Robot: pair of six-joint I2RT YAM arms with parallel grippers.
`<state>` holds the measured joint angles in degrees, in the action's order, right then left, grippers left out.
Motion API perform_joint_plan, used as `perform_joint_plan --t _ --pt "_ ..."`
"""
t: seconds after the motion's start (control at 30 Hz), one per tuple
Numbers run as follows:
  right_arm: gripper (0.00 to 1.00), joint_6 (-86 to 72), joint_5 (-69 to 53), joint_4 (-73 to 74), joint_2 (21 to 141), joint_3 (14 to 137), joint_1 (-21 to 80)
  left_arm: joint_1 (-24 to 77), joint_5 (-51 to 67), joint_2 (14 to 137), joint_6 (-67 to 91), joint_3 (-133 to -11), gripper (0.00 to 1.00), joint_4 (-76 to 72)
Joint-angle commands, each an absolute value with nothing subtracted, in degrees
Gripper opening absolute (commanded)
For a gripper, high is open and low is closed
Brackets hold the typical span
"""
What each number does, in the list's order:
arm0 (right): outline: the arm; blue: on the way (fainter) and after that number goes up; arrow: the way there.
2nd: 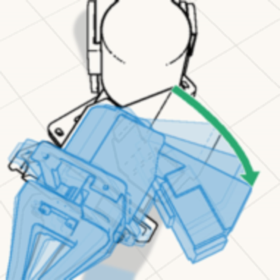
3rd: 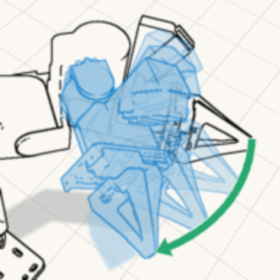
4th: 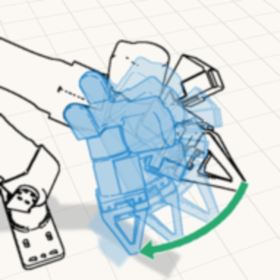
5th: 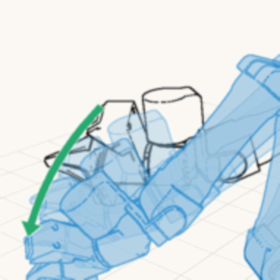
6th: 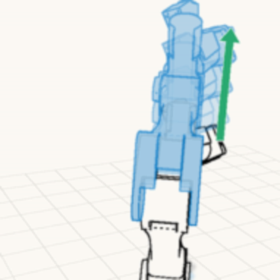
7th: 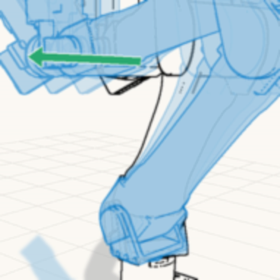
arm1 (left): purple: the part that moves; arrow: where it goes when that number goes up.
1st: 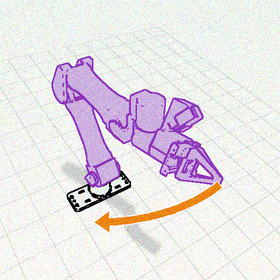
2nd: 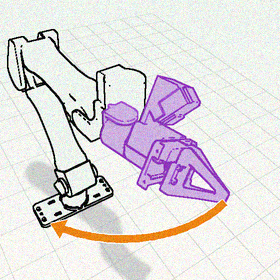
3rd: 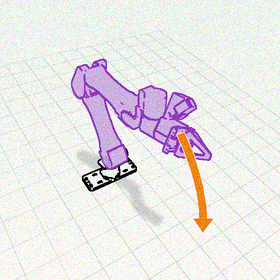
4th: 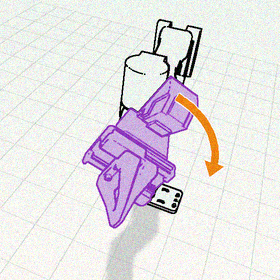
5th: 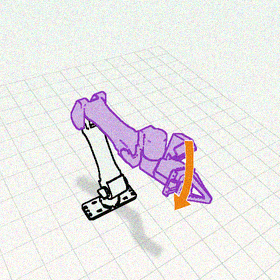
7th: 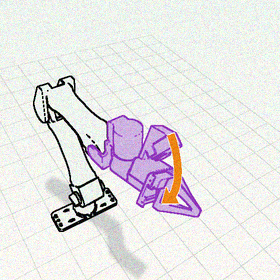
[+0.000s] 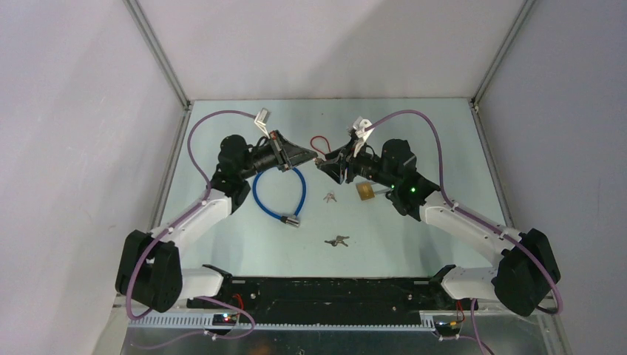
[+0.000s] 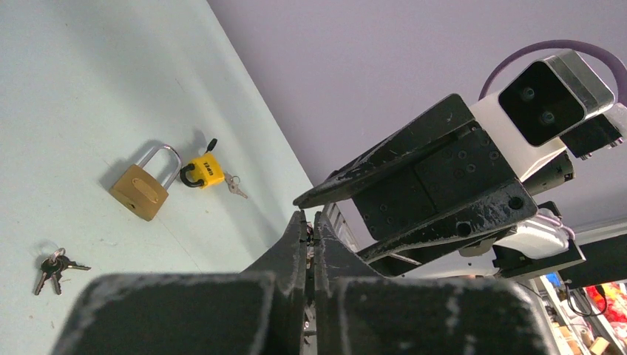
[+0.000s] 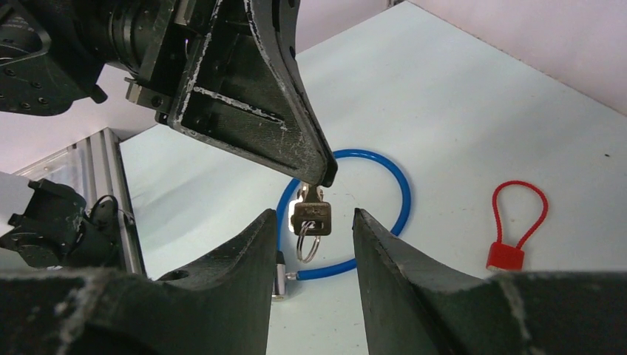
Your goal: Unlock with the key
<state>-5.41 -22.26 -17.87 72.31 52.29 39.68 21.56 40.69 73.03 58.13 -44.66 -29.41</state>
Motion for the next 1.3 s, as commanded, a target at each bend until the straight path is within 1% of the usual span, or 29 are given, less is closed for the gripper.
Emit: perform_joint_plan --t 0.0,0.3,0.43,0.57,0.6,0.63,0.7,0.73,0.77,0.83,0.97,1.03,1.1,1.17,1.23,1.27 --pt "0.45 -3.19 -20.76 -20.07 72.38 52.45 40.20 22.05 40.30 70.65 56.37 -46.49 0.00 -29.74" --pt "0.45 -3.16 -21.23 -20.75 73.03 52.46 40.31 22.54 40.31 69.99 56.50 -46.93 0.00 -29.40" --pt "0.41 -3.08 -21.75 -21.35 73.06 52.44 40.47 22.76 40.30 70.07 56.60 -46.98 0.00 -29.20" --pt "0.30 -2.87 -22.01 -21.62 73.04 52.45 40.64 22.95 40.26 70.05 56.84 -47.15 0.00 -29.18" --pt "0.25 -2.84 -21.94 -21.57 73.08 52.45 40.67 22.95 40.28 70.05 56.92 -47.17 0.00 -29.11" --pt "0.22 -2.71 -21.91 -21.50 73.05 52.46 40.69 22.98 40.31 69.98 56.94 -47.19 0.00 -29.06" --pt "0.11 -2.42 -21.53 -21.08 72.88 52.47 40.66 22.99 40.28 69.84 56.89 -47.14 0.00 -28.92" --pt "0.09 -2.26 -21.45 -20.87 72.79 52.47 40.68 22.95 40.22 69.73 56.76 -47.07 0.00 -28.70" --pt "0.05 -1.93 -21.23 -20.38 72.53 52.47 40.67 22.95 40.15 69.57 56.64 -47.03 0.00 -28.50" --pt "0.00 -1.33 -20.80 -19.55 72.00 52.47 40.69 22.94 39.86 69.26 56.34 -46.98 0.00 -27.95" --pt "0.00 -0.26 -20.21 -17.97 70.96 52.45 40.75 22.98 39.56 69.09 56.10 -47.06 0.00 -26.71" --pt "0.00 -0.15 -19.95 -17.27 70.47 52.47 40.78 22.91 39.09 68.79 55.67 -47.25 0.09 -25.63" --pt "0.00 -0.17 -19.87 -16.59 70.08 52.45 40.76 22.82 37.54 68.03 54.43 -47.36 0.28 -22.84" --pt "0.00 -0.18 -19.82 -16.19 69.60 52.47 40.72 22.67 35.66 66.81 51.42 -47.66 0.39 -19.47" --pt "0.00 -0.18 -19.48 -15.92 69.21 52.43 40.71 22.52 33.89 65.46 49.38 -47.80 0.44 -16.80" --pt "0.00 -0.13 -19.41 -15.85 69.09 52.45 40.76 22.48 33.34 64.51 48.86 -47.92 0.45 -16.18"
